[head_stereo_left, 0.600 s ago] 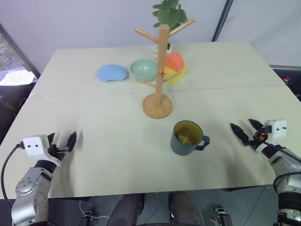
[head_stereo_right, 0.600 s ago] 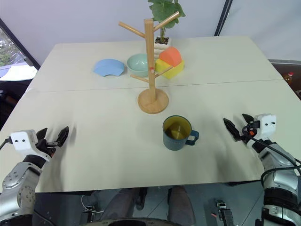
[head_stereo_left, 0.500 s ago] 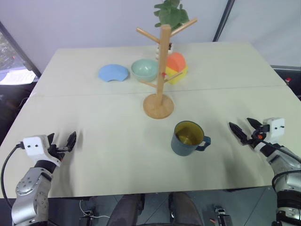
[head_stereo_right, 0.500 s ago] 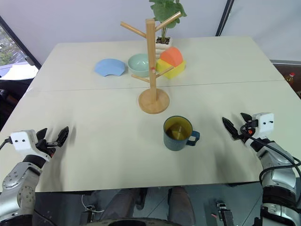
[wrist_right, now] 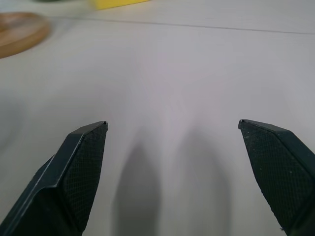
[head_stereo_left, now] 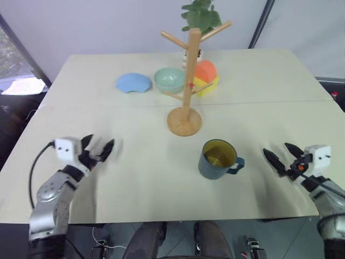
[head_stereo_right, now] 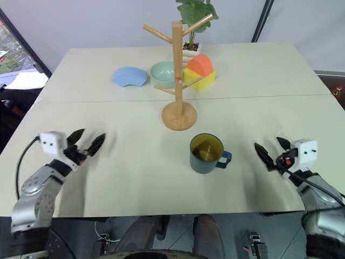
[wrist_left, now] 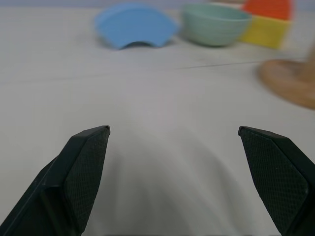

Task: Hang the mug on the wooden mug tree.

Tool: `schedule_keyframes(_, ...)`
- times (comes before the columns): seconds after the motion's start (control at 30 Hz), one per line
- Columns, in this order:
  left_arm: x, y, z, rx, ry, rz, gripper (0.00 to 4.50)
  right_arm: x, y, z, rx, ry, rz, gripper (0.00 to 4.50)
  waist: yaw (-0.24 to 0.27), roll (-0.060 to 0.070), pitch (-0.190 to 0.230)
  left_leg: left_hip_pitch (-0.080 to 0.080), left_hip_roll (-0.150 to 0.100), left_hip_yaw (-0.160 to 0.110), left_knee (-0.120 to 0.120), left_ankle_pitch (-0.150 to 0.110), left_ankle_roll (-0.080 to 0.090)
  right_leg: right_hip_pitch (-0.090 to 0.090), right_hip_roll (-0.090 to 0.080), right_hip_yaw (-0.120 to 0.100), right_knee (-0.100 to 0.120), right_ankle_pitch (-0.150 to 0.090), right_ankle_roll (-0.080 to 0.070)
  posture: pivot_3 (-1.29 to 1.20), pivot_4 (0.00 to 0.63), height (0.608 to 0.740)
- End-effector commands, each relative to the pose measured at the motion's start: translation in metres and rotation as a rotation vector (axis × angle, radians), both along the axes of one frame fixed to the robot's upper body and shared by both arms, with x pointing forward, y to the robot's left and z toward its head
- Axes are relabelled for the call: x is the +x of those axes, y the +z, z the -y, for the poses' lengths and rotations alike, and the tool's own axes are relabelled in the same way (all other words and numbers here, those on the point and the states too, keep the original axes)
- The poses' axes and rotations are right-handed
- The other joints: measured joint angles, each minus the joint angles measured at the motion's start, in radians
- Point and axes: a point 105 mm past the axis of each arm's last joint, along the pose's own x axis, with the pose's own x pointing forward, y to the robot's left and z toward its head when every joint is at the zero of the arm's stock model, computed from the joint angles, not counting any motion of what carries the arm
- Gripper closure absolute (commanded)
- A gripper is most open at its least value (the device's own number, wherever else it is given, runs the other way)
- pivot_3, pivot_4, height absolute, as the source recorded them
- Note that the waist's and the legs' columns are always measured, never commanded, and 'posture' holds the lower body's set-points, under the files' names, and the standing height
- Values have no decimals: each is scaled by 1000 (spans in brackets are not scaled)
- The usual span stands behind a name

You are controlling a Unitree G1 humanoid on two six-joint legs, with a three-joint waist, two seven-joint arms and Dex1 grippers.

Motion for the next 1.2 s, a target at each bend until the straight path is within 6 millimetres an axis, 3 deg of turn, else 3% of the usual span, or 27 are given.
schedule_keyframes(0.03, -5, 12, 29, 17, -214, 26, 0, -18, 20, -15, -4, 44, 53, 81, 0, 1, 0, 0, 0, 0, 0, 0, 0, 0, 0, 0, 0, 0, 0, 0, 150, 740)
schedule_keyframes(0.13, -11, 10, 45, 37, -355, 2, 0, -32, 21, -29, 0, 80, 38, 81, -8, 1, -1, -1, 0, 1, -1, 0, 0, -3, 0, 2, 0, -1, -1, 0, 150, 740)
schedule_keyframes(0.3, -36, 9, 83, 140, -688, -21, 0, -44, 10, -75, -8, 175, 13, 81, -23, 1, -1, -2, 1, 3, -1, -1, 1, -3, 0, 3, 0, -1, -1, 0, 150, 740)
schedule_keyframes(0.53, -61, 18, 120, 162, -878, 37, 0, -38, -6, -92, 23, 157, 21, 81, -20, -1, -1, 2, 1, 15, -11, -1, 2, -6, -1, 12, 3, -2, 0, 0, 150, 740)
schedule_keyframes(0.57, -63, 21, 123, 159, -884, 47, 0, -37, -9, -92, 21, 154, 19, 81, -22, -1, 0, 2, 5, 25, -15, -1, 2, -9, -7, 11, 1, -1, -1, 0, 150, 740)
schedule_keyframes(0.63, -65, 25, 128, 150, -888, 65, 0, -35, -13, -87, 23, 131, 23, 81, -24, 8, 0, -3, 39, 66, 9, -2, 4, -11, -13, -11, -4, 2, -6, 0, 150, 740)
schedule_keyframes(0.7, -68, 28, 131, 147, -891, 72, 0, -34, -16, -84, 23, 122, 25, 81, -26, 16, -5, -8, 58, 70, 21, -22, 8, 9, -12, -38, -18, 5, -11, 0, 150, 740)
schedule_keyframes(0.73, -69, 28, 131, 149, -893, 75, 0, -34, -17, -84, 21, 123, 25, 81, -28, 16, -5, -10, 59, 65, 17, -23, 9, 11, -4, -37, -29, 5, -10, 0, 150, 740)
schedule_keyframes(0.8, -70, 29, 132, 153, -895, 76, 0, -34, -19, -83, 19, 126, 27, 81, -26, 14, -5, -13, 56, 65, 16, -23, 9, 5, 6, -16, -28, 5, -10, 0, 150, 740)
schedule_keyframes(0.9, -72, 29, 131, 157, -893, 74, 0, -32, -21, -83, 18, 128, 32, 81, -16, 13, -4, -9, 52, 65, 14, -23, 9, 0, 1, -13, -24, 8, -1, 0, 150, 740)
schedule_keyframes(1.2, -71, 28, 131, 157, -890, 75, 0, -26, -22, -91, 28, 147, 51, 81, 2, 12, -4, 1, 52, 65, 14, -22, 7, 9, 1, -14, -17, 7, -1, 0, 150, 740)
